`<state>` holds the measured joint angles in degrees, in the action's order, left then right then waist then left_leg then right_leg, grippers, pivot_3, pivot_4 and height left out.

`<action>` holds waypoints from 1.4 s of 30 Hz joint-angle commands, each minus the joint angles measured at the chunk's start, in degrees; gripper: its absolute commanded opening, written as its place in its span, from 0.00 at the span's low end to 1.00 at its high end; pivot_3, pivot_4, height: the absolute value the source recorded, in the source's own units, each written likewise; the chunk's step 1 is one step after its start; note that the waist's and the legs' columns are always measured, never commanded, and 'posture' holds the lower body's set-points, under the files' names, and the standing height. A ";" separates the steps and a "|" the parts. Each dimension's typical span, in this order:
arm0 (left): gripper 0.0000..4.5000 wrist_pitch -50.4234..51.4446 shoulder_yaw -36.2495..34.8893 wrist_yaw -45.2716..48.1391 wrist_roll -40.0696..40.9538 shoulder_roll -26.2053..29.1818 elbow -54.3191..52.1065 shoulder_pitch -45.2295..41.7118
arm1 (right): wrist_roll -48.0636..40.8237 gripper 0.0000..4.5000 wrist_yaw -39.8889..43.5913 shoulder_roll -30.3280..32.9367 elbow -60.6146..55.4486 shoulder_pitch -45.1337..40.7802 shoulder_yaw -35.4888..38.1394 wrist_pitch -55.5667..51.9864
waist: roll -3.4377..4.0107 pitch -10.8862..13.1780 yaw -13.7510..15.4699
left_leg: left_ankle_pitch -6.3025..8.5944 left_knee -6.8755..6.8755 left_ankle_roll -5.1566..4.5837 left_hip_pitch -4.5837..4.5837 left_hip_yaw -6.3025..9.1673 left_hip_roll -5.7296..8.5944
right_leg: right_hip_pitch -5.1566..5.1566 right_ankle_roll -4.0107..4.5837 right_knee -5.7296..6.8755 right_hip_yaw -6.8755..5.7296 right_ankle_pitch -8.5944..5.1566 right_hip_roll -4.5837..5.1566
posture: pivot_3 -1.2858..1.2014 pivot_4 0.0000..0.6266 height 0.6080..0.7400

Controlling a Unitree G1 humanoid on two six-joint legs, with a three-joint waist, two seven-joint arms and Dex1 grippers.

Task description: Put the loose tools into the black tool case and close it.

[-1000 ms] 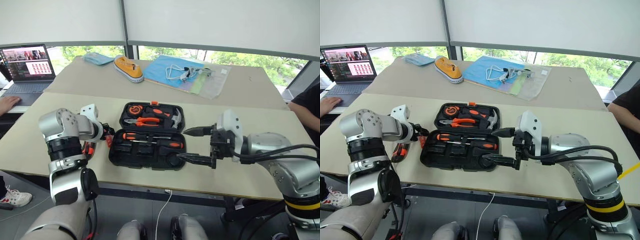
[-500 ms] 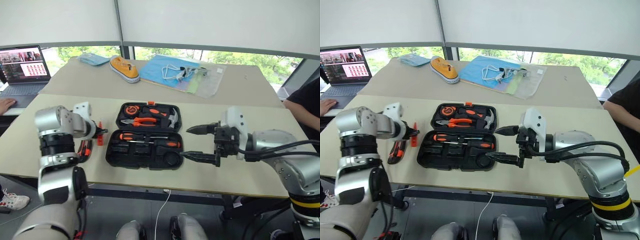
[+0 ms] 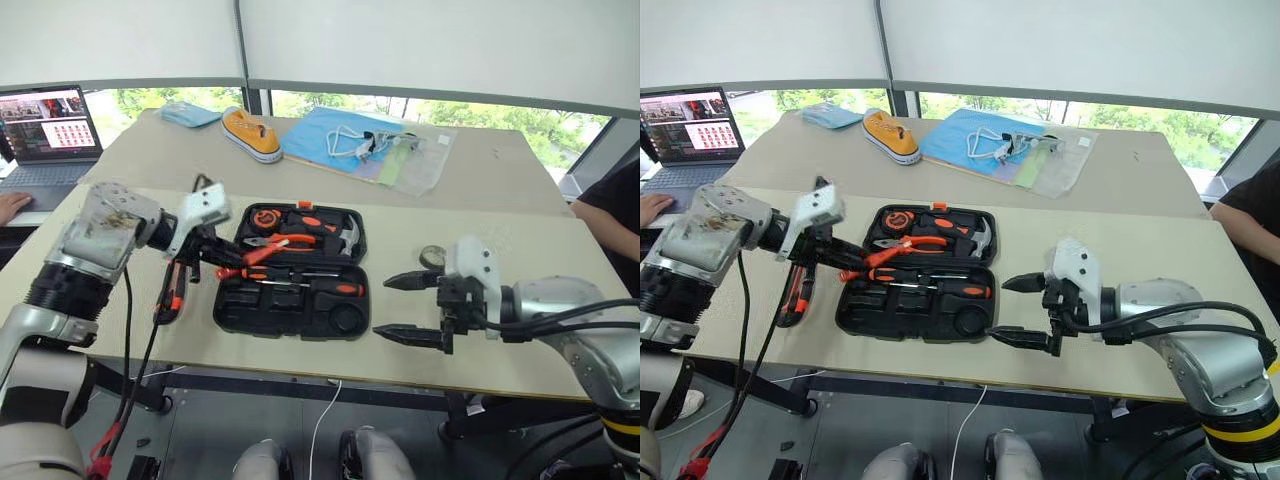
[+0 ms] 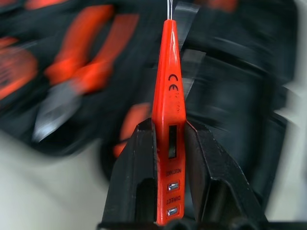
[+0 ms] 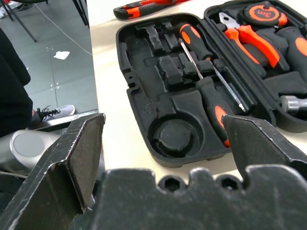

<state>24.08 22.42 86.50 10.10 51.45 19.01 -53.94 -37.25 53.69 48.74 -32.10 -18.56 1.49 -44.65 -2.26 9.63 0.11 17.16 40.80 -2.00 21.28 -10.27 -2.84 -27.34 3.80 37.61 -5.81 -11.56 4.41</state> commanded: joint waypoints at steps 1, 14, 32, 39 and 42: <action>0.08 -7.10 2.40 5.01 -3.98 -2.13 4.21 -2.23 | -1.97 1.00 -1.99 -0.14 -3.74 1.22 2.70 -0.56 | 0.00 0.00 0.13 | 0.00 0.00 -0.01 0.01 0.03 0.00 | 0.00 0.00 -0.01 -0.01 0.00 -0.02 | 0.52 0.24 0.84; 0.08 -27.36 9.15 6.00 -11.92 -10.04 25.44 -10.02 | -6.18 1.00 -8.31 -0.07 -9.00 5.80 6.58 -2.84 | -0.01 0.00 0.41 | 0.23 0.22 -0.49 0.22 0.33 0.04 | 0.09 -0.07 -0.09 -0.29 -0.02 -0.03 | 0.52 0.24 0.84; 0.54 -21.87 7.93 6.00 -8.95 -12.79 28.46 -10.54 | -7.51 1.00 -11.15 -0.05 -8.68 5.66 5.85 -1.98 | -0.02 0.01 0.46 | 0.28 0.39 -0.59 0.35 0.58 0.08 | 0.20 -0.16 -0.10 -0.53 -0.04 -0.04 | 0.52 0.24 0.84; 0.82 -16.15 -1.02 6.00 3.64 -7.27 22.06 -8.21 | -8.02 1.00 -10.79 0.31 -8.86 6.08 6.12 -2.18 | -0.02 0.01 0.38 | 0.31 0.80 -0.64 0.71 0.86 -0.02 | 0.17 -0.19 -0.08 -0.85 -0.06 -0.01 | 0.52 0.24 0.84; 0.82 -13.58 -8.41 3.33 6.19 -5.69 17.82 -3.31 | -7.93 1.00 -10.45 0.58 -8.70 6.48 6.41 -2.09 | 0.00 0.00 0.36 | 0.32 0.85 -0.66 0.75 0.91 -0.01 | 0.17 -0.21 -0.07 -0.90 -0.07 0.00 | 0.52 0.24 0.84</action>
<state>8.99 18.24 91.26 13.80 44.83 40.07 -59.36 -44.10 43.07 48.72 -39.89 -12.20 6.32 -47.03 -2.27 9.63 0.47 17.48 41.66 -2.66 22.02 -9.37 -2.84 -27.17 3.58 37.53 -6.70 -11.64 4.42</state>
